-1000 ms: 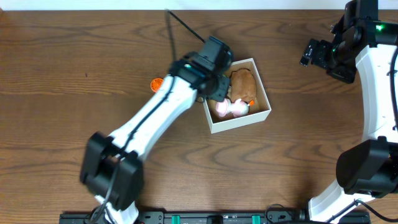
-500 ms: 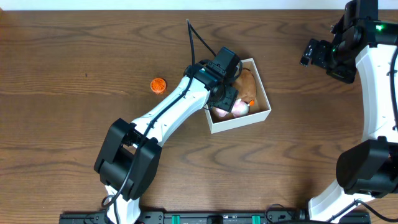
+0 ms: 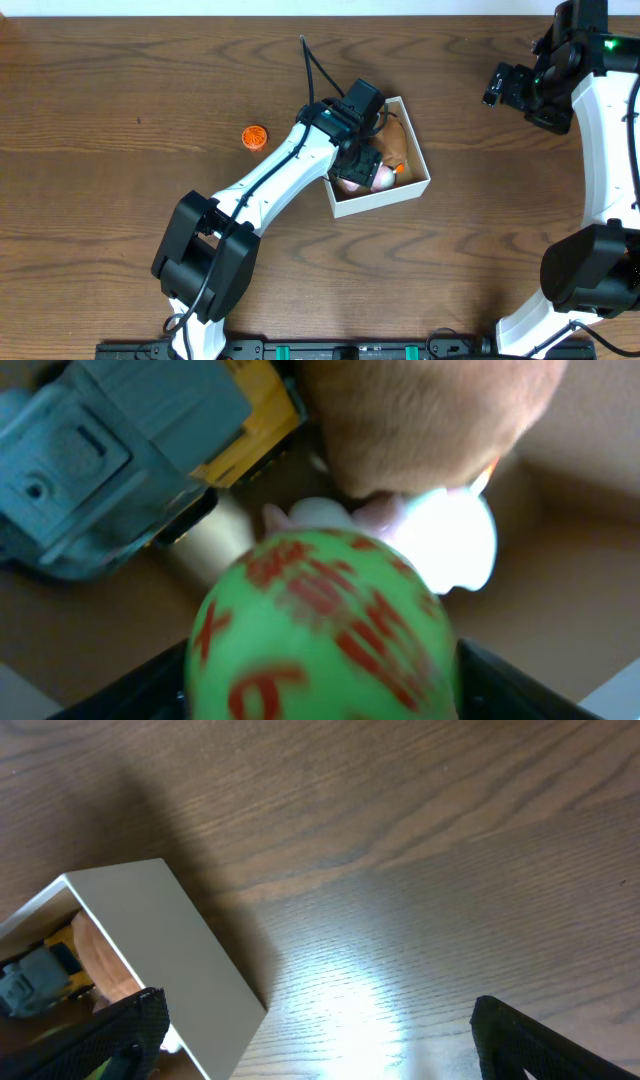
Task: Pack container
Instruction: 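Lower the green ball into the box front and release, then move the left gripper to the orange spiky ball and grasp it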
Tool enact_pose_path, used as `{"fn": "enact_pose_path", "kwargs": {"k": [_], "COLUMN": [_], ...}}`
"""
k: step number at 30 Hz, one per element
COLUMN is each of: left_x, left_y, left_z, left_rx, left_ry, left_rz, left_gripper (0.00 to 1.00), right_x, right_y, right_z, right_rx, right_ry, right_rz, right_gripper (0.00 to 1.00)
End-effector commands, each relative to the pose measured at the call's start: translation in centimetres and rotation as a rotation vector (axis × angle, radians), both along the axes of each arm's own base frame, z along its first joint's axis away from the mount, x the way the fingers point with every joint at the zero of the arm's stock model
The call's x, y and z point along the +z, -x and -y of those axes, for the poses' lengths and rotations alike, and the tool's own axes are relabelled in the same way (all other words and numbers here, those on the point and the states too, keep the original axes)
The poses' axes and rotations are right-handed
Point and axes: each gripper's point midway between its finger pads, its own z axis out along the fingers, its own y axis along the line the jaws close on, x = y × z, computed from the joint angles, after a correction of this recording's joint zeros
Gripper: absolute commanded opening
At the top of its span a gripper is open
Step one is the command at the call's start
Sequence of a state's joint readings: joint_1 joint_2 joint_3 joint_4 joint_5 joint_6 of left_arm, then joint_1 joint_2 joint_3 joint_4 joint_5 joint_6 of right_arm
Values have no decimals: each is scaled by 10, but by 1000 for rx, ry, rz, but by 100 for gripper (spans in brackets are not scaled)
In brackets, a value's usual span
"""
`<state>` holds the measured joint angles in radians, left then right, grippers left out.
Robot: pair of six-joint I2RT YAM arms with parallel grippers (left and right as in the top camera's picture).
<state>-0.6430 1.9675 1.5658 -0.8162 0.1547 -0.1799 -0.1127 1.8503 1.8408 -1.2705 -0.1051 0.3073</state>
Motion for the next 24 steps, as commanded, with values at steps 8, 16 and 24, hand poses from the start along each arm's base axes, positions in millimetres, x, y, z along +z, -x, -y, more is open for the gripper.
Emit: {"fn": "enact_pose_path", "kwargs": {"k": [8,16,24], "left_x": [25,73,71], "left_y": [-17,-29,-33], "left_z": [8,17,-37], "left_rx": [-8,-16,58], "left_ry": [31,73,-172], "left_rz": [65,126,153], "left_gripper": [83,83,83], "right_x": [-5,-5,-5], "right_y": [0,0,0], "right_z": [-4,-4,-4], "right_rx": [-3,-3,-3], "right_ry": [-9,-9,-9], "right_rz": [-15,-15,-15], "right_gripper": [99,99,99]}}
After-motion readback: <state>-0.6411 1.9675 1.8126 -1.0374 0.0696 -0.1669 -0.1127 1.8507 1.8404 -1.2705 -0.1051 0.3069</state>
